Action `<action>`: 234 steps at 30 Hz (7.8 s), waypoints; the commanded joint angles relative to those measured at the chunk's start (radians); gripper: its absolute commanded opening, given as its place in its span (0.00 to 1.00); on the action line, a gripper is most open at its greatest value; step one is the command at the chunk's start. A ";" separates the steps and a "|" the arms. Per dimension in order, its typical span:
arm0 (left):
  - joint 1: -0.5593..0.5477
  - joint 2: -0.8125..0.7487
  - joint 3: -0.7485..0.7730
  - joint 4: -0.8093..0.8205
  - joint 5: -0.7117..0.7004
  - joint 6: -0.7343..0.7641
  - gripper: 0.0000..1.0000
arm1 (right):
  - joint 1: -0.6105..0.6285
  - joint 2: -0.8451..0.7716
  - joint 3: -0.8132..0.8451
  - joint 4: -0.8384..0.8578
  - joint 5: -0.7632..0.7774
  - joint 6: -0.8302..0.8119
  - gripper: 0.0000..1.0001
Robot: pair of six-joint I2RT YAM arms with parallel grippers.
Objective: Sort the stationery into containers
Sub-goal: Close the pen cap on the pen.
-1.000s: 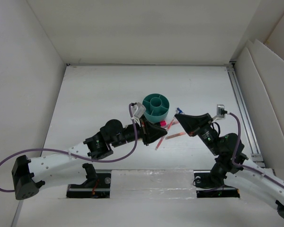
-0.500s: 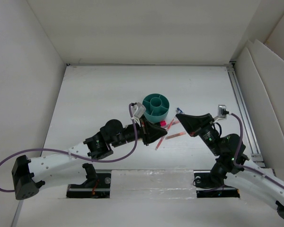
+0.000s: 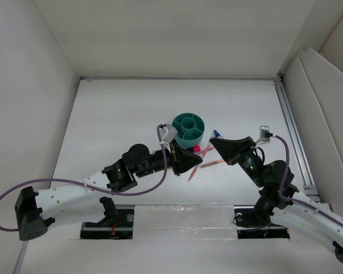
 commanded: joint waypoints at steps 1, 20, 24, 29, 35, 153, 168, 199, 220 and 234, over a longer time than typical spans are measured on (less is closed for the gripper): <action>-0.005 -0.006 0.027 0.045 0.008 0.017 0.00 | -0.004 -0.002 0.006 0.056 -0.019 0.006 0.00; -0.005 -0.026 0.017 0.035 -0.023 0.017 0.00 | -0.004 -0.039 -0.003 0.025 -0.019 -0.034 0.00; -0.005 -0.026 0.017 0.035 -0.023 0.017 0.00 | -0.004 -0.039 -0.013 0.025 -0.038 -0.034 0.00; -0.005 -0.026 0.017 0.035 -0.023 0.017 0.00 | -0.004 -0.028 -0.013 0.025 -0.047 -0.034 0.00; -0.005 -0.017 0.027 0.035 -0.023 0.017 0.00 | -0.004 -0.019 -0.013 0.025 -0.047 -0.034 0.00; 0.004 -0.003 0.175 -0.095 -0.220 -0.083 0.00 | 0.015 0.148 -0.077 0.052 -0.047 -0.292 0.00; 0.013 -0.003 0.174 -0.084 -0.210 -0.092 0.00 | 0.015 0.145 -0.086 0.062 -0.056 -0.281 0.00; 0.013 -0.055 0.073 -0.011 -0.163 -0.074 0.00 | 0.015 0.075 -0.048 0.023 -0.029 -0.244 0.24; 0.013 -0.028 0.036 0.017 -0.190 -0.083 0.00 | 0.015 0.042 -0.048 0.023 -0.029 -0.244 0.32; 0.013 -0.028 0.027 0.026 -0.172 -0.083 0.00 | 0.015 0.042 -0.039 0.023 -0.029 -0.235 0.12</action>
